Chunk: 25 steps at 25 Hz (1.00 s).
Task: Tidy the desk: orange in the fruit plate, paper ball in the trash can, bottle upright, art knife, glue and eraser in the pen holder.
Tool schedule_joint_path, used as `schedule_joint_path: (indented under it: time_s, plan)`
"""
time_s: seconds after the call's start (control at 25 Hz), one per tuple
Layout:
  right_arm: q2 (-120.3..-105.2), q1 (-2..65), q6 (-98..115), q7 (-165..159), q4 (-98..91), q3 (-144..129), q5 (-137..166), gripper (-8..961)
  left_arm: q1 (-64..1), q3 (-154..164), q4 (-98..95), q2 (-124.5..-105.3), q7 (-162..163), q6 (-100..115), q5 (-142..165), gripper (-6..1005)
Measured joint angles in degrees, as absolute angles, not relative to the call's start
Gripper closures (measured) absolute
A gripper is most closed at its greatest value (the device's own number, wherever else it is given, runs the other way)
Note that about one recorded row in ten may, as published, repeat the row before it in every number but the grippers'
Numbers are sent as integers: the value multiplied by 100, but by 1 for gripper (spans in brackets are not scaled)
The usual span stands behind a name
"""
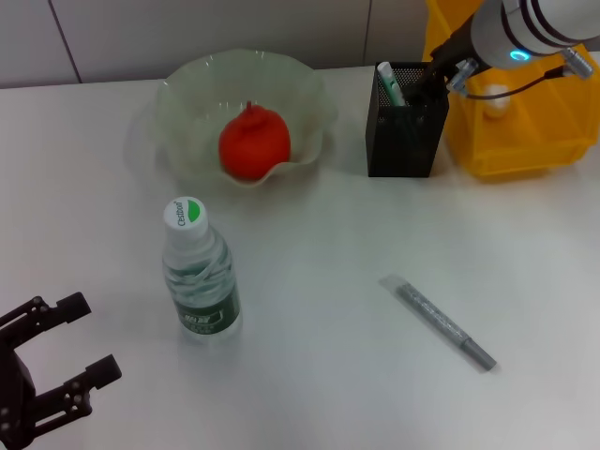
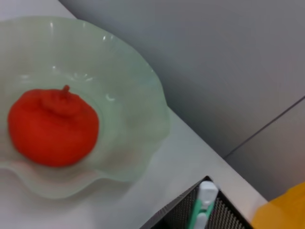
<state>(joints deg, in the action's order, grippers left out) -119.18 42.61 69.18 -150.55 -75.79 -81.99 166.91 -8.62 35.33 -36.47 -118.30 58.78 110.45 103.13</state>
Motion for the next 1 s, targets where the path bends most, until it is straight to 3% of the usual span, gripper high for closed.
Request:
schedule_joint_path:
  time_s: [0.04,0.48,1.0]
  plan:
    - [-11918,4263,7109,-15055,-7706,-8209,16669,390,-862,3533,-3647,-11830,5878,11045,10313,229]
    - [-11945,4560,9762,-15446,-8677,-8700,15949,390,-921,3535,-3651,-11820,5809,11017,10315,229]
    - [-11970,4664,9425,-16056,-7002,-9285,15507,385,-990,3574,-3651,-11814,5659,10866,10348,229]
